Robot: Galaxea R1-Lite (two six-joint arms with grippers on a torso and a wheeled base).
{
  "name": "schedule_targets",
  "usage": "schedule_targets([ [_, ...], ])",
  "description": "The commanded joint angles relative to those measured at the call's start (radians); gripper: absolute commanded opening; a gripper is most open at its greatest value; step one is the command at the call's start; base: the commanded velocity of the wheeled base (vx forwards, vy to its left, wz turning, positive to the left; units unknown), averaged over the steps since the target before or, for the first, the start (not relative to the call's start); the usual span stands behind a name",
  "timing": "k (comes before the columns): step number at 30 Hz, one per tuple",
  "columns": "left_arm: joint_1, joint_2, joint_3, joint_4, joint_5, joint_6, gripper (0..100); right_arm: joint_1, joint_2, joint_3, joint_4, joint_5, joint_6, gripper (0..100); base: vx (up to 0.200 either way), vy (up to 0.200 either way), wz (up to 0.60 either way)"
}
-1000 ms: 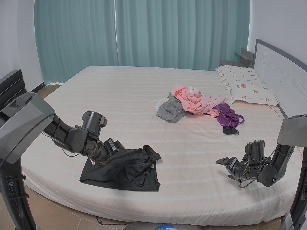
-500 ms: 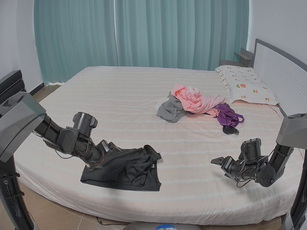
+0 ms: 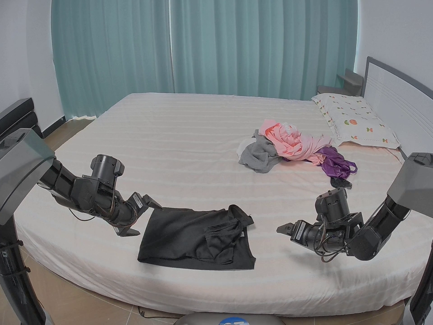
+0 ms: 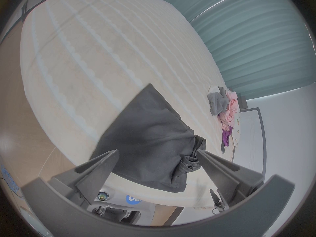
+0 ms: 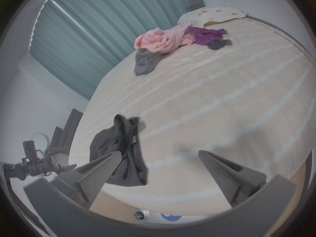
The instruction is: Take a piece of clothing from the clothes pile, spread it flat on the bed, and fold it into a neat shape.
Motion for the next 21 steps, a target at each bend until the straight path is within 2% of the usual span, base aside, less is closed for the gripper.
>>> schedule_targets([
  [1,0.0,0.019,-0.005,0.001,-0.018,-0.003,100,0.061,0.004,-0.091,0.077,-0.003,-0.002,100,0.0,0.2,0.0],
  [6,0.002,0.034,-0.012,-0.003,-0.019,-0.014,100,0.092,0.024,-0.134,0.121,-0.028,-0.007,100,0.0,0.2,0.0],
  [16,-0.001,0.047,-0.007,-0.01,-0.019,-0.014,100,0.093,0.077,-0.198,0.154,-0.04,-0.031,100,0.0,0.2,0.0],
  [19,-0.001,0.047,-0.005,-0.012,-0.018,-0.014,100,0.095,0.079,-0.246,0.227,-0.042,-0.038,100,0.0,0.2,0.0],
  [21,-0.001,0.047,-0.005,-0.012,-0.018,-0.014,100,0.095,0.08,-0.272,0.267,-0.057,-0.045,100,0.0,0.0,0.0],
])
